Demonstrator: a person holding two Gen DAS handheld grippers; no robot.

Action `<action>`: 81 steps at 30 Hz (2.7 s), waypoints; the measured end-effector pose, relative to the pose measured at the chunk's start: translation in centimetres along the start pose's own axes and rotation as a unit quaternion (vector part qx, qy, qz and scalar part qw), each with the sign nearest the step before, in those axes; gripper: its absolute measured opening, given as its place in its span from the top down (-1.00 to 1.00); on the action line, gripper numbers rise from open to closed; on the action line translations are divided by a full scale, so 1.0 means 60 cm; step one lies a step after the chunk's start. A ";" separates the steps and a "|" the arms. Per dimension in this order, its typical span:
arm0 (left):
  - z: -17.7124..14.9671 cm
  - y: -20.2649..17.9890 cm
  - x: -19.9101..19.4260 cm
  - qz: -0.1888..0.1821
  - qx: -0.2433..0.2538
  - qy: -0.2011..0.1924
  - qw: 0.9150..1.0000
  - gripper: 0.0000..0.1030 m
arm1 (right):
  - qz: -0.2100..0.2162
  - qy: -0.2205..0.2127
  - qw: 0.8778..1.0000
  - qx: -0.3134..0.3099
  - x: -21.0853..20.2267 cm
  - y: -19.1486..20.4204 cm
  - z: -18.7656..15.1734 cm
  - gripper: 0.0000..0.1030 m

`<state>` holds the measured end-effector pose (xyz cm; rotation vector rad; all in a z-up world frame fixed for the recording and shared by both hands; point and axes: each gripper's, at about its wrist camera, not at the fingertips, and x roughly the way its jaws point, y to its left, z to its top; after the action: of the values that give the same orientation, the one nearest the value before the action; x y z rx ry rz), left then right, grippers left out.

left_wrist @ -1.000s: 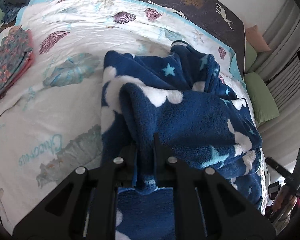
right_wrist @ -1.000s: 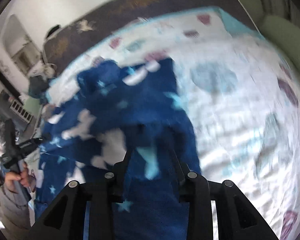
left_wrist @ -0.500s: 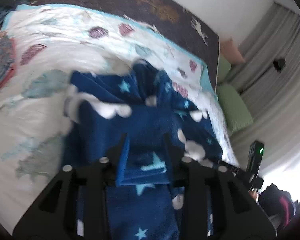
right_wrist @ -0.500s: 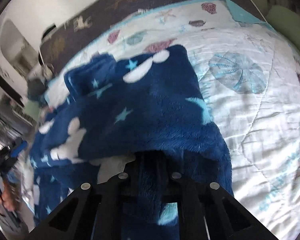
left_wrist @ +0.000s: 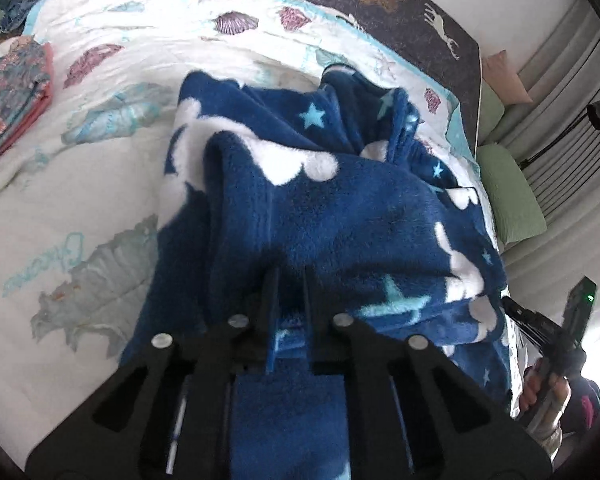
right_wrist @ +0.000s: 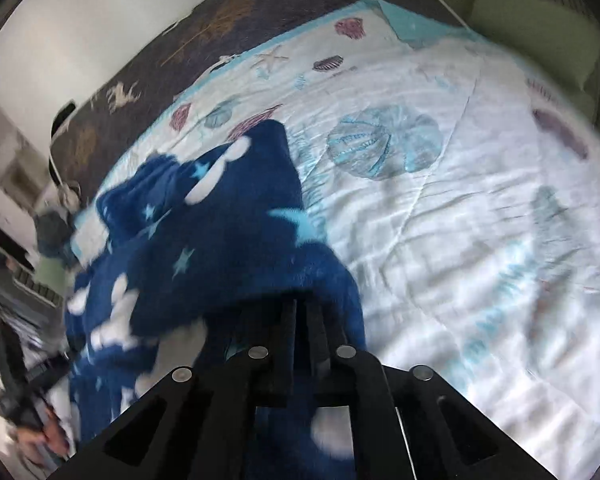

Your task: Fold small clothes

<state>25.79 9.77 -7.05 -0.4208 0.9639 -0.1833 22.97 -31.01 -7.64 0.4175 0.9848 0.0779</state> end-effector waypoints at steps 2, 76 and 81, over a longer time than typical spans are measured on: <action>0.005 -0.015 -0.022 -0.008 0.006 -0.017 1.000 0.57 | 0.011 -0.012 1.000 -0.019 -0.033 0.020 0.000 0.86; -0.473 -0.201 -0.253 -0.059 0.258 0.022 0.964 0.81 | 0.086 -0.030 0.920 -0.382 -0.204 0.181 -0.576 0.17; -0.471 -0.176 -0.247 -0.038 0.243 0.025 0.969 -0.16 | 0.142 -0.018 0.928 -0.344 -0.214 0.155 -0.558 0.49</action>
<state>-5.54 -2.31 -5.41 0.0002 0.9164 -0.4896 -10.57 -15.43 -10.07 -0.0914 0.7920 0.6563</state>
